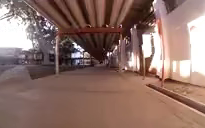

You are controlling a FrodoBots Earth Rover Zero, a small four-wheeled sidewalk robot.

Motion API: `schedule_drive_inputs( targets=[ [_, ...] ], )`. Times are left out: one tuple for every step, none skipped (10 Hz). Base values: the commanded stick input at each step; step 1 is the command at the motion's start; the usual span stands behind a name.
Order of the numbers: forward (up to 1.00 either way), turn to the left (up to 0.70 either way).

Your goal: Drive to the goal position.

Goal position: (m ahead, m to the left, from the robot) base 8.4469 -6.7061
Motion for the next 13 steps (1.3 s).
schedule_drive_inputs(
  targets=[
    [0.0,0.0],
    [0.0,0.0],
    [0.7,0.0],
    [0.7,0.0],
    [0.7,0.0],
    [0.7,0.0],
    [0.7,0.0],
    [0.7,0.0],
    [0.7,0.0],
    [0.7,0.0],
    [0.7,0.0],
    [0.7,0.0],
    [0.7,0.0]
  ],
)
